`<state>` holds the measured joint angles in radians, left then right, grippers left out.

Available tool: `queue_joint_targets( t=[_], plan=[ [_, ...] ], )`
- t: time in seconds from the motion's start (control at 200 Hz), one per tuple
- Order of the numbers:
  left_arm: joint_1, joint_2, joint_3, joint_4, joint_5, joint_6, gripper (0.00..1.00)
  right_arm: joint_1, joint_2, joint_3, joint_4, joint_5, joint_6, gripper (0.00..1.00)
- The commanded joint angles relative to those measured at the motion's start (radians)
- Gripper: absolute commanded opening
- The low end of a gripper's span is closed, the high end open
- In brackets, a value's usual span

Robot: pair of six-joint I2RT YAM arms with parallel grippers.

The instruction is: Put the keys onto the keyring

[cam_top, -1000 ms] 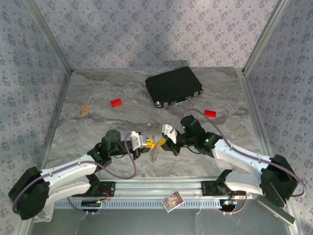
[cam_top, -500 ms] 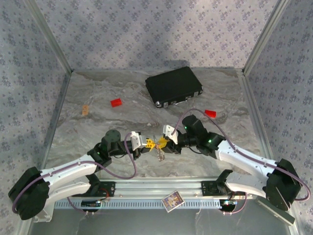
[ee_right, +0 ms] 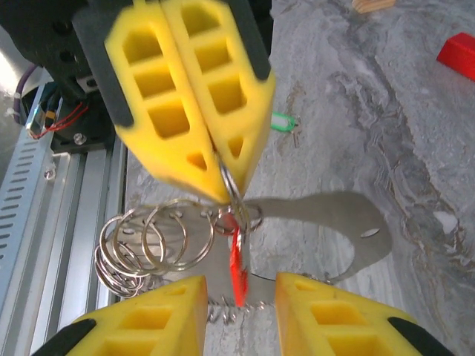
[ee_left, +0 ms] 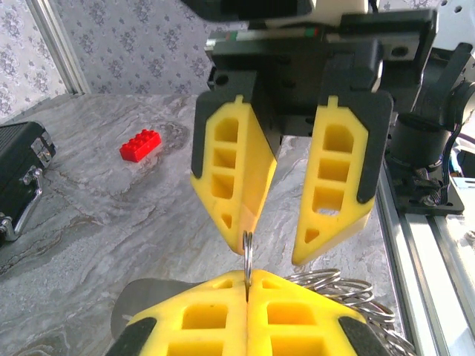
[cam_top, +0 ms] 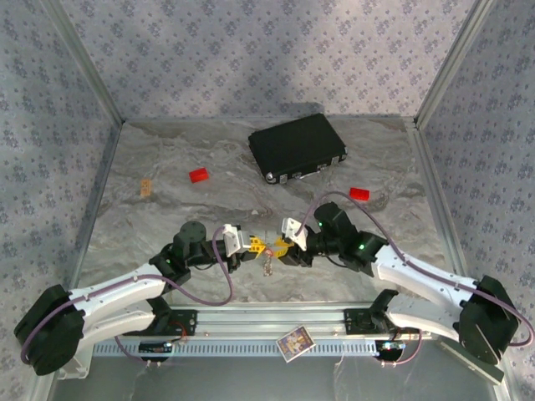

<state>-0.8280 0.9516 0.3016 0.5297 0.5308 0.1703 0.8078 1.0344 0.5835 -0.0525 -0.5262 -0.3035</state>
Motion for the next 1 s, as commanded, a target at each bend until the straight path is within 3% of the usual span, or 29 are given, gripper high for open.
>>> queue_joint_targets(
  t=[0.0,0.525,0.795,0.994],
  plan=[
    [-0.008,-0.011,-0.002,0.090,0.026,-0.009,0.00,0.007,0.012,-0.027,0.035,0.016,0.027,0.33],
    [-0.008,-0.019,0.001,0.082,0.028,-0.012,0.00,0.018,0.161,-0.120,0.424,-0.078,0.138,0.38],
    [-0.008,-0.021,0.003,0.080,0.026,-0.008,0.00,0.019,0.199,-0.123,0.486,-0.090,0.153,0.37],
    [-0.008,-0.021,0.004,0.079,0.026,-0.008,0.00,0.020,0.208,-0.123,0.499,-0.092,0.156,0.30]
  ],
)
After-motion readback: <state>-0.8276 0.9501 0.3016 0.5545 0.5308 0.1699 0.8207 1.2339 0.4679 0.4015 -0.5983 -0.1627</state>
